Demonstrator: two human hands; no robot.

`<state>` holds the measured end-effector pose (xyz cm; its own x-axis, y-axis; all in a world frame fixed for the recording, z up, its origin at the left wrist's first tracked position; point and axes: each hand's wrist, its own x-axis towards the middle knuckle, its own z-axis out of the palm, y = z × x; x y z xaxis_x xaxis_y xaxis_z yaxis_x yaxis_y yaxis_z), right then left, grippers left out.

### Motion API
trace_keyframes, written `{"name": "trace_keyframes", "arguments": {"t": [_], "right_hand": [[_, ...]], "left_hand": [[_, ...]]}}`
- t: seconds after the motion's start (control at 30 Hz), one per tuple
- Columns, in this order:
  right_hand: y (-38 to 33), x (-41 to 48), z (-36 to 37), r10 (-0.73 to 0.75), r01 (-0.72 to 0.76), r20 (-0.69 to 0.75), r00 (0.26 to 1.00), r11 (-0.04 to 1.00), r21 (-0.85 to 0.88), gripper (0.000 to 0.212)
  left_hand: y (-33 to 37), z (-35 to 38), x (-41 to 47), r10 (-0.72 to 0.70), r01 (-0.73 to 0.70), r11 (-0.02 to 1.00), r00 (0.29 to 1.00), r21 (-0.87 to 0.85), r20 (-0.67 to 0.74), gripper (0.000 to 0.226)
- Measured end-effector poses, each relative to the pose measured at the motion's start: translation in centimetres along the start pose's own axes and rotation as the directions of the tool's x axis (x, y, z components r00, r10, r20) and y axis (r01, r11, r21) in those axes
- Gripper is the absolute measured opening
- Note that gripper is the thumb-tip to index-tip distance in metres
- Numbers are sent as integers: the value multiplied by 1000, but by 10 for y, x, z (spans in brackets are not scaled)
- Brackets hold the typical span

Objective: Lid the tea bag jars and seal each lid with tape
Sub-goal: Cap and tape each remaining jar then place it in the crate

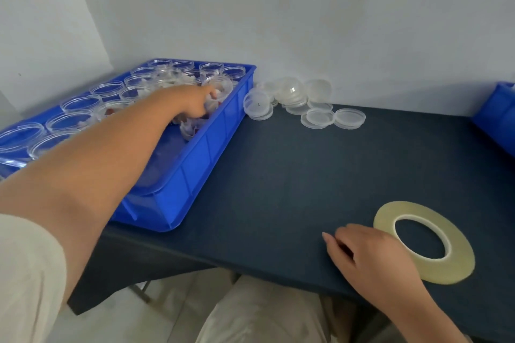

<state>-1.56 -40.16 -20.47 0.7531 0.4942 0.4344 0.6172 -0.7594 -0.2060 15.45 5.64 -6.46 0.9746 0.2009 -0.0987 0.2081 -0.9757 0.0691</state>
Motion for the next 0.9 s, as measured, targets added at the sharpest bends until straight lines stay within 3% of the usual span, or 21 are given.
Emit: {"name": "trace_keyframes", "arguments": {"t": [0.13, 0.27, 0.37, 0.57, 0.63, 0.73, 0.9], "right_hand": [[0, -1, 1, -13, 13, -30, 999, 1000, -6, 49], [-1, -3, 0, 1, -2, -26, 1000, 1000, -22, 49], [-3, -3, -1, -5, 4, -32, 999, 999, -34, 48], [-5, -3, -2, 4, -5, -12, 1000, 999, -36, 50], [-4, -2, -2, 13, -13, 2, 1000, 999, -36, 49], [-3, -2, -1, 29, -28, 30, 999, 999, -41, 49], [-3, -1, -3, 32, -32, 18, 999, 999, -18, 49]], "left_hand": [[-18, 3, -34, -4, 7, 999, 996, -42, 85, 59], [-37, 14, -73, 22, -20, 991, 1000, 131, -11, 41], [-49, 22, -95, 27, -9, 986, 994, 164, -105, 39], [-31, 18, -91, 50, -21, 973, 991, 231, -121, 83], [-19, 12, -73, 32, -1, 962, 994, 273, -106, 85], [-2, 9, -51, -45, 76, 969, 990, 234, -135, 70], [8, 14, -35, -83, 112, 985, 974, 132, -212, 27]]}}
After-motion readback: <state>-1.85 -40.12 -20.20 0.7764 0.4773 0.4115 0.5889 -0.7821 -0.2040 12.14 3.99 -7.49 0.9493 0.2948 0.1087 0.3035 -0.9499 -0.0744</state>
